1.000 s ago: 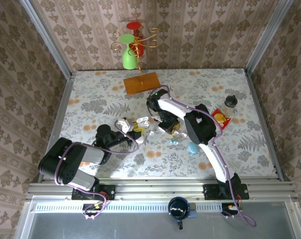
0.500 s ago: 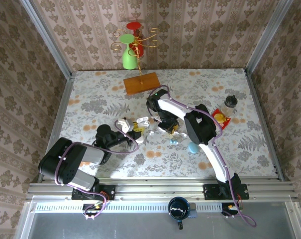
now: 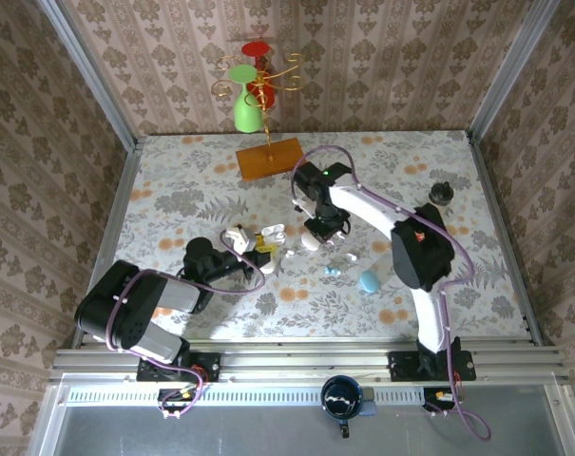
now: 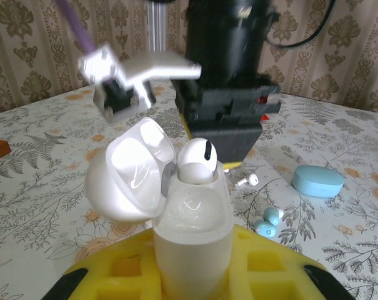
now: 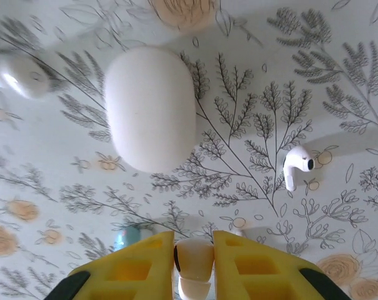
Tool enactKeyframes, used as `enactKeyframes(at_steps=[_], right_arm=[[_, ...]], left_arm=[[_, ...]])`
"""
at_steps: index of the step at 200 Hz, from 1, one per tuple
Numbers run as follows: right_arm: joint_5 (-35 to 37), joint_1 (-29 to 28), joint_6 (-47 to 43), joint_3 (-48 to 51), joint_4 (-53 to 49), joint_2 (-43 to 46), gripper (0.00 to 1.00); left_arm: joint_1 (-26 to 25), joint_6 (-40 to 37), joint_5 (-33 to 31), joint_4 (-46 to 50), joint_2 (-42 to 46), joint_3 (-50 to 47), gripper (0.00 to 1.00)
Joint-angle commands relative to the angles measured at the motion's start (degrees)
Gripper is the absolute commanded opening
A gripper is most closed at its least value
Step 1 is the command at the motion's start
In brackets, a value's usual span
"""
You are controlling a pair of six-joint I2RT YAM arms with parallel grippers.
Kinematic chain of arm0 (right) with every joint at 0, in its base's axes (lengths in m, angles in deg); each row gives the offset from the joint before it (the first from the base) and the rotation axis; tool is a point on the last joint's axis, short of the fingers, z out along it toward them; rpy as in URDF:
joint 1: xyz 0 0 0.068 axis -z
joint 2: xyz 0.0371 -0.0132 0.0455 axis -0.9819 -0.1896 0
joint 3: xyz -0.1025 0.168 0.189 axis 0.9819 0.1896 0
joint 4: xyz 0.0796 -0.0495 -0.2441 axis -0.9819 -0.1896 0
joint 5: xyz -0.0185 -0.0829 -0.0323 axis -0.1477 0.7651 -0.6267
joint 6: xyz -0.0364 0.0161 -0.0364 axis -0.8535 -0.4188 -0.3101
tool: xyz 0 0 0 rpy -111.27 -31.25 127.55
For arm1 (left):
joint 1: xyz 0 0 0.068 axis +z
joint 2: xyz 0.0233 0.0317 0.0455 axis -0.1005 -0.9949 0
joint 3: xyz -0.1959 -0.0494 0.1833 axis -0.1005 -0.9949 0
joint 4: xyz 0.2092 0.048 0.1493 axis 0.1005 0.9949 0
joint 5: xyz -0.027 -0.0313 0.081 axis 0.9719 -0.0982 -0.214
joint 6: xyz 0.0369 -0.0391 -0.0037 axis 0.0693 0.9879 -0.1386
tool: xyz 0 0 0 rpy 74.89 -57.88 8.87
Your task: Insert wireless bluetooth earbuds into charging case
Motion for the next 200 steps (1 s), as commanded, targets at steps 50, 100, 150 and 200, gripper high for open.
enactKeyframes(at_steps=[50, 100, 150, 200], right_arm=[[-14.96, 2.47, 6.71, 24.01, 40.94, 20.14, 0.19], [-24.07, 2.53, 9.47, 34.55, 59.77, 28.21, 0.21], [-35.39, 2.38, 10.83, 37.72, 67.49, 31.12, 0.21], [-39.36, 0.42, 9.91, 35.27, 68.46, 27.97, 0.20]], left_arm=[[0.40, -1.77, 0.61, -1.99, -2.21, 1.45, 0.00], [2.03, -1.86, 0.41, -1.97, -2.16, 1.31, 0.00], [1.97, -1.51, 1.39, -2.02, -1.86, 1.47, 0.00], [1.87, -1.10, 2.40, -2.02, -1.84, 1.71, 0.00]])
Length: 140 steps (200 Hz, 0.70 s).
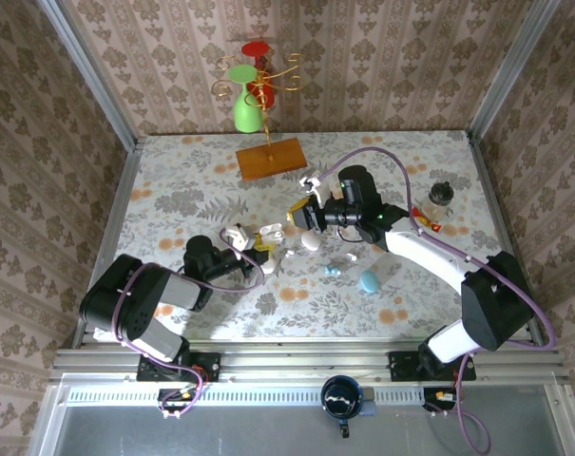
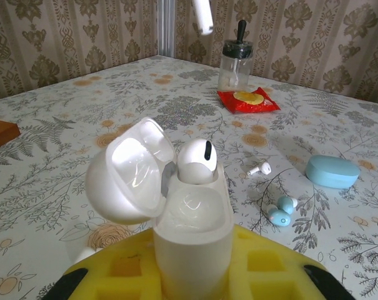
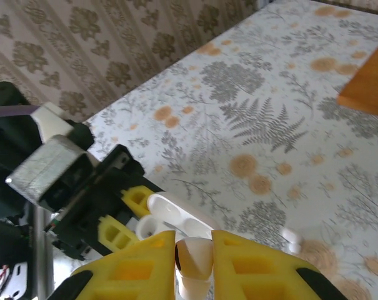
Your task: Insert wireless bluetooth earbuds into charging case
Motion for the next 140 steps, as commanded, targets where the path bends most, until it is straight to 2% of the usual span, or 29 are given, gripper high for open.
enactKeyframes(at_steps=[1, 140], right_arm=[[-4.70, -1.50, -0.04, -1.98, 2.16, -1.77, 0.20], [-9.53, -4.07, 2.55, -4.46, 5.46, -10.31, 0.19]], left_arm=[[0.03, -0.43, 1.80, -1.99, 0.75, 1.12, 0.00], [-0.06, -0.29, 1.96, -2.08, 1.06, 1.10, 0.00]])
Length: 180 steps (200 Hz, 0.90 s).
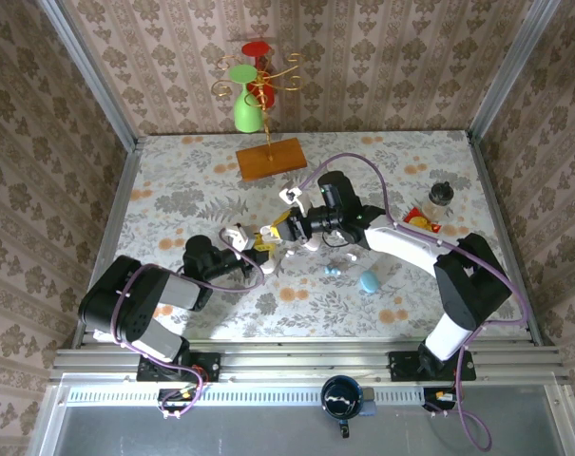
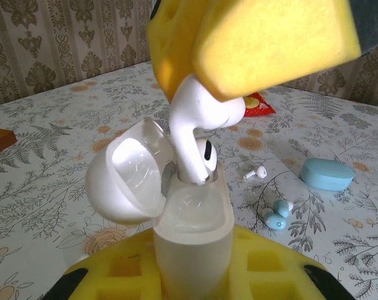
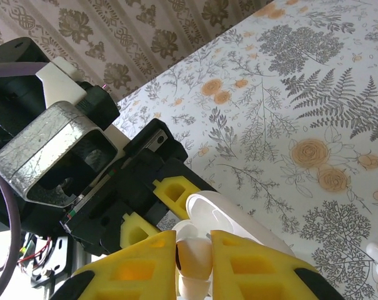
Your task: Insert wireless bluetooth earbuds into charging case
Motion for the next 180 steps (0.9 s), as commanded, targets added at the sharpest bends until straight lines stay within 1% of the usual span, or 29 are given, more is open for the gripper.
enactKeyframes(at_steps=[1, 87, 108, 138, 162, 174, 180], right_arm=[[-2.25, -0.84, 1.38, -2.05, 2.94, -1.42, 0.19], [-3.73, -1.51, 1.58, -3.67, 3.34, -4.54, 0.18], [-3.82, -1.65, 0.10, -4.07, 0.96, -5.42, 0.18], [-1.64, -1.72, -2.40, -4.36, -2.28, -6.00, 0.18], [2.42, -1.65, -4.72, -4.54, -4.87, -5.68, 0.19], [4.76, -1.63, -5.32, -4.79, -5.65, -5.31, 0.24], [5.73, -1.63, -5.36, -4.99, -5.78, -5.17, 0.24]], left_arm=[[-0.06, -0.29, 1.31, -2.08, 0.44, 0.99, 0.00], [-0.08, -0.20, 1.35, -1.99, 0.37, 0.95, 0.00], [-0.09, -0.29, 1.27, -2.00, 0.48, 1.01, 0.00], [-0.06, -0.39, 1.07, -2.00, 0.65, 0.82, 0.00], [-0.07, -0.38, 1.00, -1.99, 0.63, 0.83, 0.00], [-0.06, -0.43, 1.06, -2.00, 0.61, 0.81, 0.00], [-0.06, -0.44, 1.02, -2.00, 0.47, 0.86, 0.00]])
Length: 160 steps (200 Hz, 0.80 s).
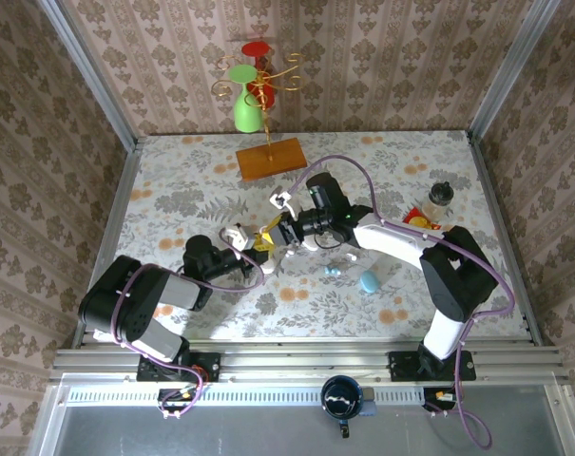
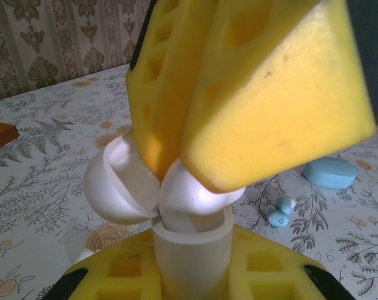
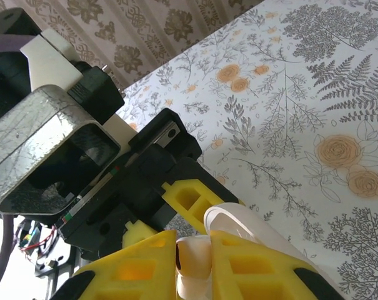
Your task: Insert wireless bluetooth earbuds into charging case
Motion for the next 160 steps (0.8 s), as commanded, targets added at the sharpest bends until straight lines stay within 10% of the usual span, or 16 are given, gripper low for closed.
enactKeyframes(at_steps=[1, 101, 160], right_arm=[[6.56, -0.11, -2.79, -1.73, -3.82, -0.54, 0.24], [7.86, -0.18, -0.83, -0.13, -0.77, 6.27, 0.50], [16.74, -0.14, -2.68, 2.05, -4.67, 7.36, 0.87]], left_arm=[[-0.06, -0.40, 1.35, -2.67, 0.52, 0.87, 0.00], [-0.07, -0.13, 1.66, -2.76, 0.00, 1.15, 0.00], [-0.06, -0.18, 1.55, -2.79, 0.60, 0.89, 0.00]])
